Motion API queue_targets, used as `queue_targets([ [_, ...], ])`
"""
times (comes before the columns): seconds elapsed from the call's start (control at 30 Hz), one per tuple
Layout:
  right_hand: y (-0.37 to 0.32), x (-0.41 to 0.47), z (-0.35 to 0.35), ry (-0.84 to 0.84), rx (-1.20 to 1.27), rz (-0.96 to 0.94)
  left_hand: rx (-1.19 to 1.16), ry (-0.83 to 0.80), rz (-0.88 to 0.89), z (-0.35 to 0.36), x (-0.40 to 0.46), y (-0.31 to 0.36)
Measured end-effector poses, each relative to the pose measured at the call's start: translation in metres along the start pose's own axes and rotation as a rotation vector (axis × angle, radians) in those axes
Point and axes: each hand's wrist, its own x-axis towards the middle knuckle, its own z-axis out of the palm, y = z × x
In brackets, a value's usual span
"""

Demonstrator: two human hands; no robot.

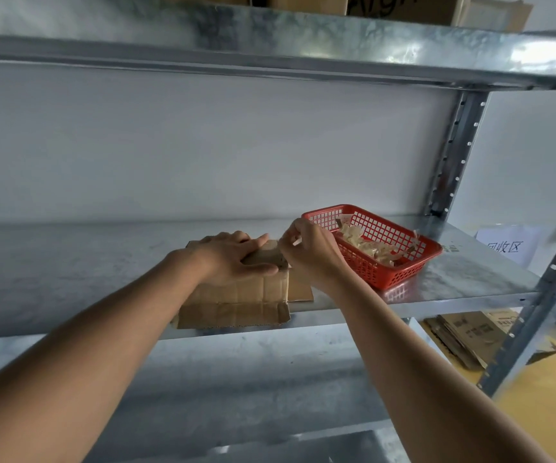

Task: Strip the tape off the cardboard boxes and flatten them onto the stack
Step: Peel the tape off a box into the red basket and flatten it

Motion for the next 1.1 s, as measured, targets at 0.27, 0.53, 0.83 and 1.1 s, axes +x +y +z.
queue_targets([
  [0.27, 0.001, 0.006, 0.006, 0.01, -0.232, -0.229, -0.048, -0.015, -0.08, 0.001, -0.004, 0.016],
  [0.53, 0.023, 0.021, 0.006, 0.06, 0.298, 0.267, -0.281, 0.019, -0.226, -0.003, 0.007, 0.011],
  [0.83, 0.026, 0.026, -0.003, 0.015, 0.347, 0.301, -0.286, 0.1, -0.241, -0.008, 0.017, 0.029],
  [1.1, 0.022, 0.03, -0.002, -0.037, 0.325, 0.335, -0.32, 0.165, -0.252, -0.003, 0.021, 0.029],
])
